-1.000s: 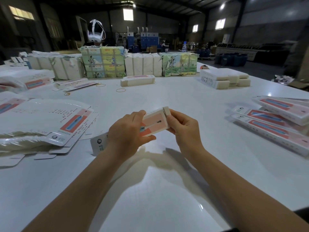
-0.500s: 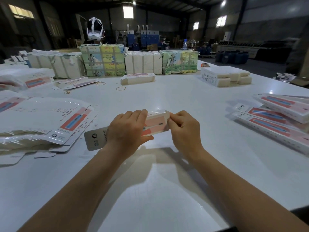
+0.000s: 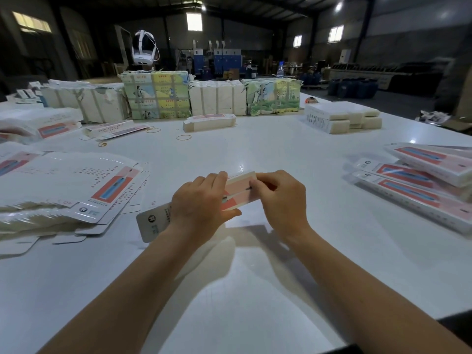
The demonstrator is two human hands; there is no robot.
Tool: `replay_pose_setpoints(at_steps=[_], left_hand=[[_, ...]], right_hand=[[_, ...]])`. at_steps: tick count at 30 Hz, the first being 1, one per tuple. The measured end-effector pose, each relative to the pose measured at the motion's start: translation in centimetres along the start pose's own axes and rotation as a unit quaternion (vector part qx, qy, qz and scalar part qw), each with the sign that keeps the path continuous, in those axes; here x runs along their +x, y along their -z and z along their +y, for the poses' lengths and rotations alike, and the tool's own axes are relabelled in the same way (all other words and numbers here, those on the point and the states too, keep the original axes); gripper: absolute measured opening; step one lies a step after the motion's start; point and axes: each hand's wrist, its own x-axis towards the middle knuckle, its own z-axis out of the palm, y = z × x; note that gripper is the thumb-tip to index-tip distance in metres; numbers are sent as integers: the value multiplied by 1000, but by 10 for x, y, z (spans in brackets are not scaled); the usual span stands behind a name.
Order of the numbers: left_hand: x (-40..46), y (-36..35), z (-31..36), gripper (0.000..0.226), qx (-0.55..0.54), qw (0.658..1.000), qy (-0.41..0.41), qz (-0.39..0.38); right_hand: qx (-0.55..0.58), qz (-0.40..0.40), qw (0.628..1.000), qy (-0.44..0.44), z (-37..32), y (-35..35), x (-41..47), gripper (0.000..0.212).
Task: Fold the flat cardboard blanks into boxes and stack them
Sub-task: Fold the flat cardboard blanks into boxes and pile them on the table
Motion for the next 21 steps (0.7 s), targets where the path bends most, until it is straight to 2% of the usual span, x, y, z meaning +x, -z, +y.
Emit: replay_pose_setpoints(at_steps=[3, 9, 10, 13, 15, 18, 20, 21], left_hand=[[0, 0, -2, 75, -5, 1000, 1, -3], [-2, -3, -19, 64, 16, 1000, -12, -18], [-2, -3, -21, 64, 16, 1000, -10, -16], [-1, -3, -25, 66, 2, 1000, -6, -29], [-2, -3, -26, 68, -21, 999, -10, -47], [-4, -4, -25, 71, -51, 996, -30, -70], [-6, -7, -26, 74, -42, 996, -50, -61], [-7, -9, -28, 74, -33, 997, -57, -31]], right_hand=[[-8, -4, 1000, 19, -1, -3, -3, 17], [-51, -89, 994, 38, 5, -11, -3, 23], [-53, -102, 992, 48, 4, -11, -4, 32], [-105, -171, 974, 107, 8, -10, -5, 75], [-173, -196, 950, 168, 9, -10, -6, 86], [-223, -194, 923, 248, 9, -13, -7, 73], [-238, -188, 917, 258, 10, -13, -6, 68], [-248, -182, 919, 247, 12, -12, -2, 67]])
